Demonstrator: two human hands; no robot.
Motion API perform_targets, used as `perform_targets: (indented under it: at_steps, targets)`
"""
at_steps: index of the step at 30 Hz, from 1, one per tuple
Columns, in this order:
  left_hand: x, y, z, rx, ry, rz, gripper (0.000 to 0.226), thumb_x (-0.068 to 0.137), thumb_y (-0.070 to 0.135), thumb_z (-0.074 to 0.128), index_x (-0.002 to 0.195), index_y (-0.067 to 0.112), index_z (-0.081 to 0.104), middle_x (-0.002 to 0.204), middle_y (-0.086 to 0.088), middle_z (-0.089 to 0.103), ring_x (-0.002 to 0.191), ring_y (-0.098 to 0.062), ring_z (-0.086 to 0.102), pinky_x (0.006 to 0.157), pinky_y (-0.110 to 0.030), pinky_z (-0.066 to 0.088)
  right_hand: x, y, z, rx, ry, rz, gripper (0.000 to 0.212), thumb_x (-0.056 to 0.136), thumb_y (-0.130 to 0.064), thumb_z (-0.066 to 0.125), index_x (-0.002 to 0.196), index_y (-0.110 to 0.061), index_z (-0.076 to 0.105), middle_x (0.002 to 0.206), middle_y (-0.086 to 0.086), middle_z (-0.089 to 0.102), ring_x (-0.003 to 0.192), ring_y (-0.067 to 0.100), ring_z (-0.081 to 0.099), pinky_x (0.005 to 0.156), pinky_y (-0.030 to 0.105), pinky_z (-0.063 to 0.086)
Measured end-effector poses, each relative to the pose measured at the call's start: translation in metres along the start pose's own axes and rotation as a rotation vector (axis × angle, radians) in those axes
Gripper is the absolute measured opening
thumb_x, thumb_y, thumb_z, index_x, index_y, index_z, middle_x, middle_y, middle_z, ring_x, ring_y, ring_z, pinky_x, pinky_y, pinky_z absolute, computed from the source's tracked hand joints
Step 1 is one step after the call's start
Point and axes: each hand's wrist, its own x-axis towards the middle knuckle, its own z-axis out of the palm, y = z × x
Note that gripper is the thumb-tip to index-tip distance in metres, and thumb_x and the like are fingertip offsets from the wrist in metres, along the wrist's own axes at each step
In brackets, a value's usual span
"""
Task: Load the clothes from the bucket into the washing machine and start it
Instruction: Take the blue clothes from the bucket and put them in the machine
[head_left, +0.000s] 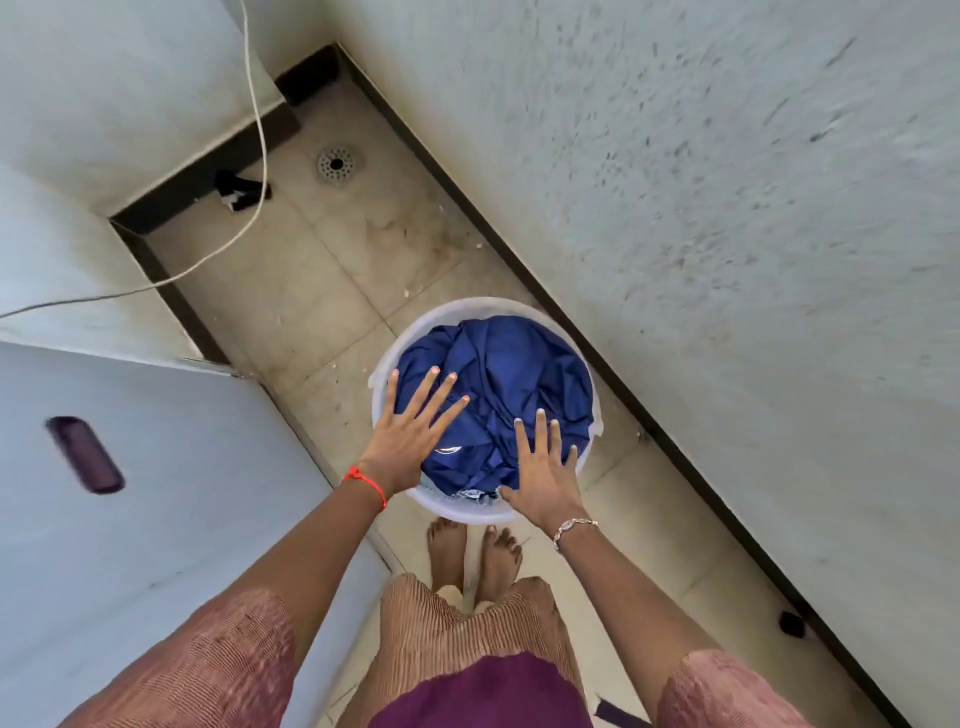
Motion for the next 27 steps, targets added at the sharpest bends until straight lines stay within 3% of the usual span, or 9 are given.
perform_targets:
  at_steps: [5, 9, 12, 15, 20, 23, 27]
  targets:
    - [0.052, -0.002, 0.055, 0.05, -0.016, -0.012, 0.099, 0.085, 0.031, 0.057, 0.144, 0.027, -0.024, 0.144, -0.006, -0.039, 0.13, -0.033, -0.037, 0.099, -0.065, -0.023, 0.064, 0.01, 0.035, -0.05, 0.058, 0.012, 0.131, 0.066, -0.06, 0.071, 0.136, -0.03, -0.035, 0.151, 0.014, -0.03, 0.142, 0.038, -0.016, 0.109, 0.065, 0.006]
    - [0.086, -0.005, 0.089, 0.055, 0.063, -0.037, 0.103, 0.083, 0.021, 0.056, 0.14, 0.036, -0.029, 0.147, -0.006, -0.037, 0.135, -0.036, -0.03, 0.101, -0.065, -0.022, 0.108, 0.023, 0.057, -0.119, 0.124, -0.048, 0.14, 0.055, -0.065, 0.075, 0.128, -0.04, -0.042, 0.141, 0.008, -0.044, 0.141, 0.039, -0.018, 0.106, 0.07, 0.007]
    - [0.102, -0.008, 0.111, 0.039, 0.075, -0.014, 0.103, 0.083, 0.024, 0.055, 0.139, 0.037, -0.031, 0.149, -0.01, -0.032, 0.137, -0.041, -0.025, 0.105, -0.067, -0.015, 0.129, 0.026, 0.068, -0.128, 0.134, -0.071, 0.131, 0.064, -0.057, 0.073, 0.127, -0.043, -0.042, 0.146, 0.007, -0.038, 0.141, 0.042, -0.016, 0.102, 0.073, 0.012]
    - [0.111, -0.009, 0.13, 0.027, 0.015, 0.04, 0.106, 0.082, 0.02, 0.055, 0.136, 0.034, -0.036, 0.146, -0.015, -0.033, 0.136, -0.049, -0.02, 0.106, -0.07, 0.004, 0.143, 0.029, 0.073, -0.149, 0.125, -0.067, 0.118, 0.077, -0.036, 0.068, 0.131, -0.043, -0.036, 0.152, 0.012, -0.028, 0.141, 0.044, -0.006, 0.103, 0.071, 0.021]
    - [0.115, -0.008, 0.143, -0.014, -0.069, 0.087, 0.073, 0.098, 0.004, 0.027, 0.14, 0.026, -0.029, 0.154, -0.019, -0.02, 0.137, -0.053, -0.012, 0.108, -0.065, 0.02, 0.15, 0.03, 0.079, -0.143, 0.102, -0.136, 0.089, 0.088, 0.007, 0.043, 0.146, -0.038, -0.006, 0.156, 0.008, -0.019, 0.137, 0.042, 0.021, 0.096, 0.049, 0.044]
    - [0.123, -0.008, 0.13, -0.042, -0.136, 0.117, 0.067, 0.099, 0.0, 0.025, 0.146, 0.02, -0.018, 0.155, -0.019, -0.015, 0.139, -0.051, -0.001, 0.107, -0.061, 0.03, 0.149, 0.04, 0.071, -0.191, 0.049, -0.167, 0.077, 0.09, 0.008, 0.037, 0.148, -0.029, 0.003, 0.158, 0.001, -0.008, 0.137, 0.039, 0.025, 0.089, 0.042, 0.049]
    - [0.115, -0.012, 0.1, -0.125, -0.218, 0.106, 0.077, 0.092, -0.012, 0.033, 0.148, 0.017, -0.01, 0.157, -0.016, -0.009, 0.14, -0.049, 0.01, 0.094, -0.052, 0.047, 0.133, 0.041, 0.054, -0.171, 0.026, -0.152, 0.071, 0.089, 0.008, 0.039, 0.148, -0.024, 0.016, 0.159, -0.005, 0.005, 0.133, 0.034, 0.033, 0.084, 0.039, 0.05]
